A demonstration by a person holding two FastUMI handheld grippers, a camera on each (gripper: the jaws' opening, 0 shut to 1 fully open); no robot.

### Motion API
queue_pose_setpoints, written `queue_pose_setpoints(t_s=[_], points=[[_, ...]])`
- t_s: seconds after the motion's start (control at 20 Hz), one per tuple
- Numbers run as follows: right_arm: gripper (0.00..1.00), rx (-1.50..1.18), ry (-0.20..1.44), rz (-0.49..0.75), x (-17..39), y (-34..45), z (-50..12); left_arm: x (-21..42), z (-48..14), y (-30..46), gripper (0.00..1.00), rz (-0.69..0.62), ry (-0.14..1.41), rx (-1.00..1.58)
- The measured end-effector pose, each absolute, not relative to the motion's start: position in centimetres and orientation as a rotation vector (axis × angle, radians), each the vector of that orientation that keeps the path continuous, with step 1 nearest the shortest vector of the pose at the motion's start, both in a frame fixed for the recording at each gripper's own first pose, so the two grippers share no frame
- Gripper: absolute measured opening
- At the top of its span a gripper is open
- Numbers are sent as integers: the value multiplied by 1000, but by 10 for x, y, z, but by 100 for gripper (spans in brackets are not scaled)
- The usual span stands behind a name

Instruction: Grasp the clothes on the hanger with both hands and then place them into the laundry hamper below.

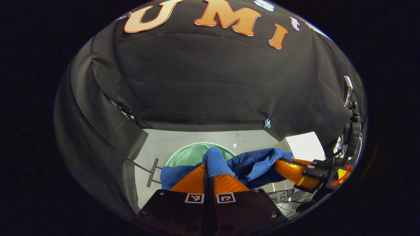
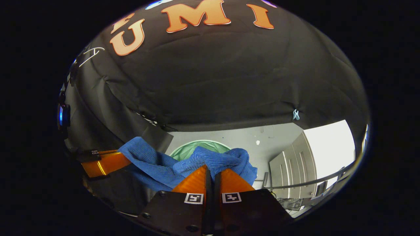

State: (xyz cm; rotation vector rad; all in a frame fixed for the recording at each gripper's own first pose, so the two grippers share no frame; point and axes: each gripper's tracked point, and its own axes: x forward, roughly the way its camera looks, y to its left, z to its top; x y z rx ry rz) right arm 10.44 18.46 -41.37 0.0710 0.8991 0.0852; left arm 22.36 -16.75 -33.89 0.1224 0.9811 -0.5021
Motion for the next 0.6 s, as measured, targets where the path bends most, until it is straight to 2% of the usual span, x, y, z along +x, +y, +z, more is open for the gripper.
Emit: queue_pose_setpoints(t_s=[0.3, 0.5, 0.55, 0.6], points=[[8, 85, 957, 55, 92, 184, -432, 225, -352, -152, 0, -446, 1041, 123], [12, 84, 998, 62, 82, 186, -436, 219, -353, -141, 4, -421, 1064, 108], [7, 77, 996, 55, 80, 185, -437, 219, -352, -137, 2, -414, 1068, 105], [16, 78, 992, 56, 79, 187, -437, 217, -352, -134, 13, -409, 1069, 102]])
